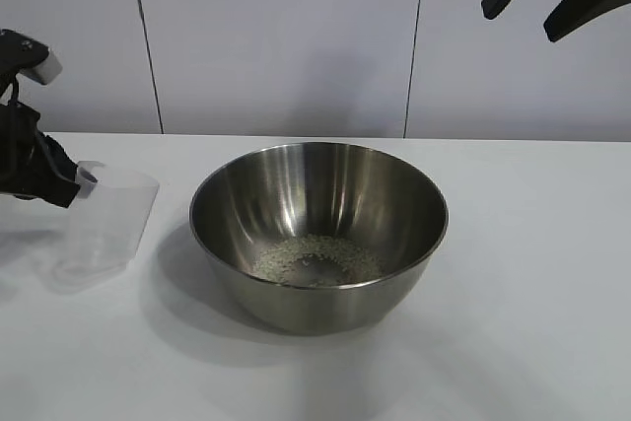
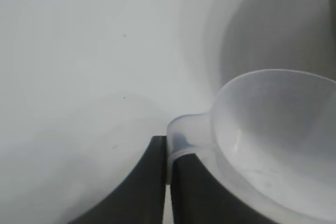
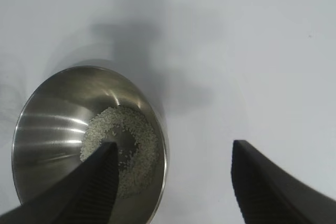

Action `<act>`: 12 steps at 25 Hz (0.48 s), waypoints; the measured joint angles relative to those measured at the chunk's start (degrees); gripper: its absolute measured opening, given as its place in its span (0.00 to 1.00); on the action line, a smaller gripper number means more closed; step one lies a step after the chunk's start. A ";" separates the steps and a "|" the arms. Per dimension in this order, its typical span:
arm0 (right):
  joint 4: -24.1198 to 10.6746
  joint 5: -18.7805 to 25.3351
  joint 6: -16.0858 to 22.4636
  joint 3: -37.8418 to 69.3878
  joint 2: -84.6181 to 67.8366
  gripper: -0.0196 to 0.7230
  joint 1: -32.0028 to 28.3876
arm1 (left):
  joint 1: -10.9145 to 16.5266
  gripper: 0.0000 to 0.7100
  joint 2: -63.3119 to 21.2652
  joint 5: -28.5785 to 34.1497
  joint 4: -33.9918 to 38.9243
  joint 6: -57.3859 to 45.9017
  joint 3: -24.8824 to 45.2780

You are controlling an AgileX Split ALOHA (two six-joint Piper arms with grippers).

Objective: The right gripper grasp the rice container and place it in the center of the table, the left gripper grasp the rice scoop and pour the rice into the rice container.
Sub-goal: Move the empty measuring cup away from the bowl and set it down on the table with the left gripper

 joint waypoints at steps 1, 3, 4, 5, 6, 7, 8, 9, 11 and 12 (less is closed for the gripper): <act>0.00 0.00 0.00 0.00 0.00 0.61 0.00 | 0.00 0.04 0.00 0.00 0.00 0.00 0.00; 0.00 0.00 0.00 0.00 0.00 0.61 0.00 | 0.00 0.11 0.00 0.00 0.00 0.18 0.00; 0.00 0.00 0.00 0.00 0.00 0.61 0.00 | 0.00 0.15 0.00 0.00 0.00 0.45 0.00; 0.00 0.00 0.00 0.00 0.00 0.61 0.00 | 0.00 0.20 0.00 -0.10 0.00 0.72 0.00; 0.00 0.00 0.00 0.00 0.00 0.61 0.00 | 0.00 0.26 0.00 -0.34 0.00 0.91 0.00; 0.00 0.00 0.00 0.00 0.00 0.61 0.00 | 0.00 0.30 0.00 -0.63 0.00 0.99 0.00; 0.00 0.00 0.00 0.00 0.00 0.61 0.00 | 0.00 0.34 0.00 -1.13 0.00 1.04 0.00; 0.00 0.00 0.00 0.00 0.00 0.61 0.00 | 0.00 0.37 0.00 -1.71 0.00 1.04 0.00; 0.00 0.00 0.00 0.00 0.00 0.61 0.00 | 0.00 0.39 0.00 -2.90 0.00 1.04 0.00; 0.00 0.00 0.00 0.00 0.00 0.61 0.00 | 0.00 0.40 0.00 -3.54 0.00 1.04 0.00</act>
